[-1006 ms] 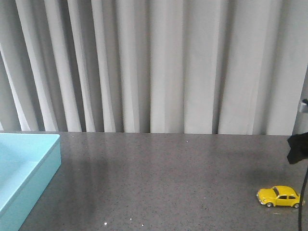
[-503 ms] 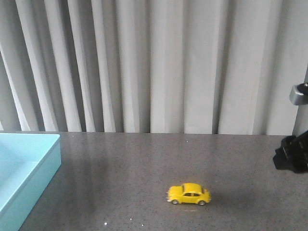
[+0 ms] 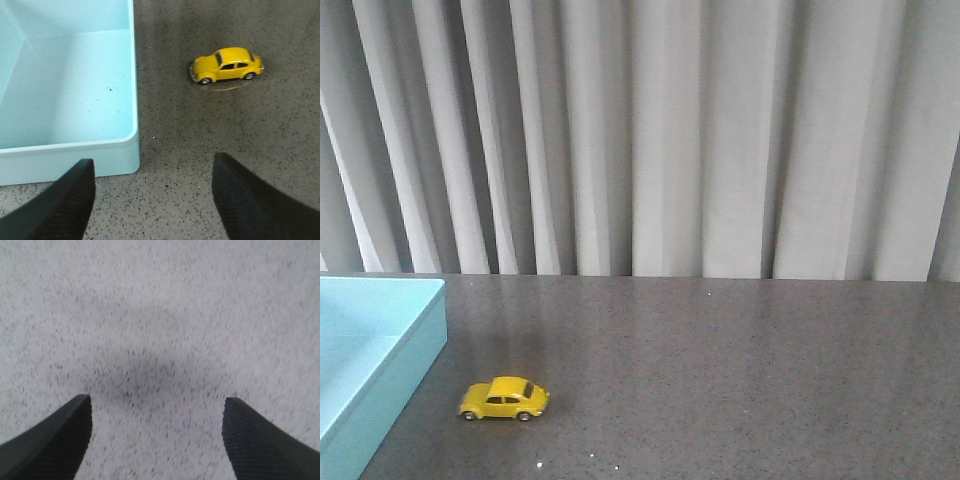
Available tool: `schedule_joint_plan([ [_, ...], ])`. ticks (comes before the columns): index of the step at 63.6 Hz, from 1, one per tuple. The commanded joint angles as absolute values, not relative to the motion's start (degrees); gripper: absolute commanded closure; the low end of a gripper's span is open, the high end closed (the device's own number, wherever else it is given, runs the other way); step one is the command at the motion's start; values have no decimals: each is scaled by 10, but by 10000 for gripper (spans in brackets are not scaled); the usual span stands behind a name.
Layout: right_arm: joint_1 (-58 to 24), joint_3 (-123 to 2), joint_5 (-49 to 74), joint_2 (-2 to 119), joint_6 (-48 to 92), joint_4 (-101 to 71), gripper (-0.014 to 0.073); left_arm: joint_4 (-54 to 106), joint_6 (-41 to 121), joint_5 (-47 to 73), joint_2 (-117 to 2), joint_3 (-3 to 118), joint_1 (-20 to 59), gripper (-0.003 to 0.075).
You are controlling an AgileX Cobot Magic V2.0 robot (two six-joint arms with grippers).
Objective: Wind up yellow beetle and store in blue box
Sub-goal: 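Release the car so it rolls across the table toward the blue box, then lower the left gripper onto the yellow car beside the blue box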
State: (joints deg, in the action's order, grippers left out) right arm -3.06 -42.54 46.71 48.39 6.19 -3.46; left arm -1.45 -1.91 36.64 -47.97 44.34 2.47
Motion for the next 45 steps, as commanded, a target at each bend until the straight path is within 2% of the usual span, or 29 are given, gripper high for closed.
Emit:
schedule_joint_plan([
  [1, -30, -400, 422, 450, 44, -30, 67, -12, -24, 324, -479, 461, 24, 228],
  [34, -30, -366, 398, 413, 36, -17, 146, 0, -20, 316, -479, 461, 25, 228],
  [45, -30, -366, 398, 413, 36, -17, 146, 0, 98, 337, -506, 491, 25, 228],
])
